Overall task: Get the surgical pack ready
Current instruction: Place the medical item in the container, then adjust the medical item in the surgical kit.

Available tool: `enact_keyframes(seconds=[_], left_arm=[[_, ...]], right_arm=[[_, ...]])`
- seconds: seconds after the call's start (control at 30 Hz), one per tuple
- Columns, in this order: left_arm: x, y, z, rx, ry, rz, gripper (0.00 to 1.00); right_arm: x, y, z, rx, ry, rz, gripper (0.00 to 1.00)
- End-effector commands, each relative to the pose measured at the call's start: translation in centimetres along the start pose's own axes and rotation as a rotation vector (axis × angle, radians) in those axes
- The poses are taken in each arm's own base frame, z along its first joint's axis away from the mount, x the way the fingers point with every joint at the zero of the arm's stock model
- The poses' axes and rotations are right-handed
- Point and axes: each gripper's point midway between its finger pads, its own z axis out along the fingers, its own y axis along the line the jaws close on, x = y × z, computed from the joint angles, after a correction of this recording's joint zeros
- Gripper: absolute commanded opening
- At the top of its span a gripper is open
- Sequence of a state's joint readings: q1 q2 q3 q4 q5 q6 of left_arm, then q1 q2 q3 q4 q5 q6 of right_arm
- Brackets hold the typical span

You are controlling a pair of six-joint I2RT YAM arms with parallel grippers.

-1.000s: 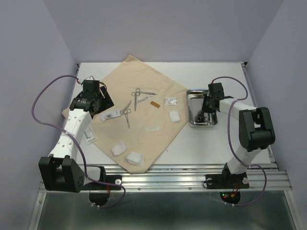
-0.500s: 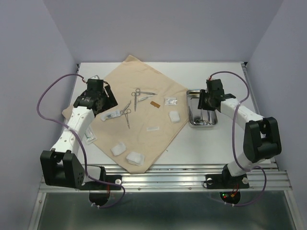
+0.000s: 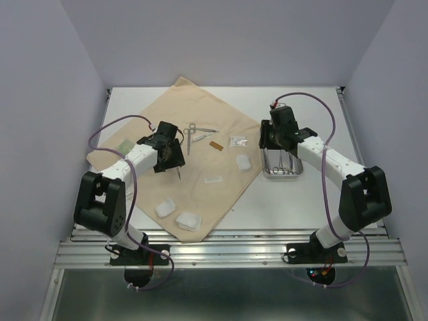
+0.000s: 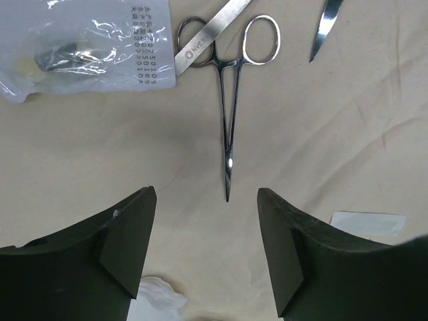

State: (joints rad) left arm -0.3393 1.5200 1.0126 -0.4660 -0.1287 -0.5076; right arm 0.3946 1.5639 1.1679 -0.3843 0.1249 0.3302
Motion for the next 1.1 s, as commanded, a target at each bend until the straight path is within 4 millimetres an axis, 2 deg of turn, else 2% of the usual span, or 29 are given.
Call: enact_keyframes(seconds=[0.0,0.13,0.23,0.33,0.5,0.53,0.6,0.63,0.7,0.73,0.8,0.93,1.07], left_arm=[[0.6,-0.4,1.1,0.001,-0.001,-0.014,0.74],[2.0,-2.2,2.1,0.095,0.047,0.004,0.75],[2.3,-3.3,3.6,0.121,0.069,0.017,0.76],[2.6,-4.8,4.1,0.18,0.105,0.03,0.76],[1.1,-10.4,3.0,0.386,0.089,0.119,0.76],[-0.2,-11.8,2.4,0.421,0.052,0.138,0.76],[-1.0,-13.0,2.2,0.433,0.03,0.18,0.76],[-2.3,-13.6,1.7,0.436,-0.001,0.19,0.77],[-3.9,-13.6,0.9,0.411,-0.058,0.2,0.78],[-5.4,-12.7,0.4,0.361,-0.113,0.187,0.79],[-6.3,-11.3,0.6,0.3,-0.137,0.168,0.79],[-6.8,-7.7,1.8,0.142,-0.117,0.138,0.79],[-6.3,-6.0,2.7,0.051,-0.101,0.177,0.78]], right_arm=[[0.3,-0.6,-0.2,0.03,-0.006,0.016,0.49],[0.1,-0.7,-0.4,0.031,-0.011,0.015,0.49],[0.1,-0.7,-0.5,0.031,-0.011,0.015,0.49],[0.4,-0.8,-0.5,0.036,-0.008,0.015,0.49],[0.7,-1.2,-1.0,0.047,-0.008,0.015,0.49],[1.0,-1.3,-1.0,0.046,-0.003,0.016,0.49],[1.1,-1.2,-1.0,0.043,0.0,0.021,0.49],[1.3,-1.2,-1.0,0.039,0.005,0.023,0.49],[1.5,-0.8,-1.2,0.029,0.009,0.02,0.49],[1.6,-0.8,-1.3,0.03,0.006,0.023,0.49],[1.6,-0.9,-1.5,0.028,0.003,0.024,0.49],[1.6,-0.8,-1.7,0.022,0.003,0.024,0.49],[1.4,-0.5,-1.6,0.012,0.003,0.026,0.49]])
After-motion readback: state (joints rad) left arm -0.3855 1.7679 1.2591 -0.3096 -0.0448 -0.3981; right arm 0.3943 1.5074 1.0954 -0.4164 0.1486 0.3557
